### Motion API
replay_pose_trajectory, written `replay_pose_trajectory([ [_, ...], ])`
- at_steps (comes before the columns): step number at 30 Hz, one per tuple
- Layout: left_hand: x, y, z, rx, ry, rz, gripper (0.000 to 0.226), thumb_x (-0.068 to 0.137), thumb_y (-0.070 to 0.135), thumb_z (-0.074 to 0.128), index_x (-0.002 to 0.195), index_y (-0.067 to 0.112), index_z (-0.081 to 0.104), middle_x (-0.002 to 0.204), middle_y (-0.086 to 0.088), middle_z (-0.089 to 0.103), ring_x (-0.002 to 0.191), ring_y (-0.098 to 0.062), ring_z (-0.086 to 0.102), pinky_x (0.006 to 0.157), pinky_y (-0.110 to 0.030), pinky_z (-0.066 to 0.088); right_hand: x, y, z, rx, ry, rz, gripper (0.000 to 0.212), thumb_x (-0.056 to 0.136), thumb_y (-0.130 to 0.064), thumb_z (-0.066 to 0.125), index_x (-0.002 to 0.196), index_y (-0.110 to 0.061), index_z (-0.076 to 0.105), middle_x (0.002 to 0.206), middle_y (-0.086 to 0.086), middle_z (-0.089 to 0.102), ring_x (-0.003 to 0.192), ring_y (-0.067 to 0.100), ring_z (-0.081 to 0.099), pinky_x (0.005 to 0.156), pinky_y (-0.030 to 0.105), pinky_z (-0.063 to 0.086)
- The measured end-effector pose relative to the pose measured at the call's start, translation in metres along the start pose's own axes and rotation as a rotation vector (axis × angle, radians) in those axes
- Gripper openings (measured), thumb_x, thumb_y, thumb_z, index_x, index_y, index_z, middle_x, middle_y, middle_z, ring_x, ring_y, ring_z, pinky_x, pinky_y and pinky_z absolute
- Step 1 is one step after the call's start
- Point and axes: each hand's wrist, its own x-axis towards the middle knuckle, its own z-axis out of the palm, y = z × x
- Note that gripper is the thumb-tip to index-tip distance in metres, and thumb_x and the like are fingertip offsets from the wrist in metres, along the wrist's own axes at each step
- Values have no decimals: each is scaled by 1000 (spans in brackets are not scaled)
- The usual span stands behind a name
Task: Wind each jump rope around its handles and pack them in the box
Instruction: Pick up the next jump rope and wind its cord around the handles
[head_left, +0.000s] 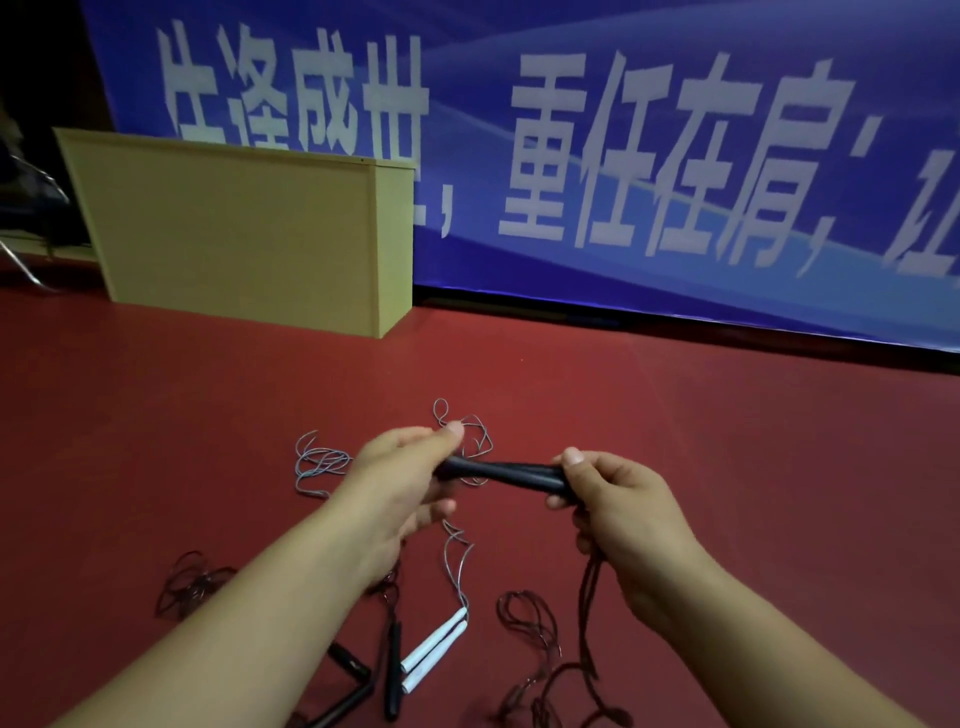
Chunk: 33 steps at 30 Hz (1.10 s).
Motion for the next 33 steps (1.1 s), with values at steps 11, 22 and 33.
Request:
replay_pose_trajectory([
  [11,4,-28,29,-341,-170,-157,30,97,39,53,100,11,64,92,-11,70,68,-20,64,54,-29,50,-4,6,42,108,-166,39,7,96,-8,56,96,-10,62,64,2,67,46,14,54,39,20,34],
  [22,10,-20,23,-435,-184,-90,23,102,37,42,105,20,58,94,-2,76,87,-18,72,69,-34,52,-7,8,32,97,-344,219,25,98,-33,53,97,-10,65,82,8,74,51,12,54,47,20,38],
  [33,6,-7,29,-490,-104,91,20,103,25,46,100,7,56,72,-7,59,59,-19,66,66,-38,61,10,-8,17,59,-460,413,63,96,-64,28,86,-10,58,53,6,50,42,16,41,43,23,33],
])
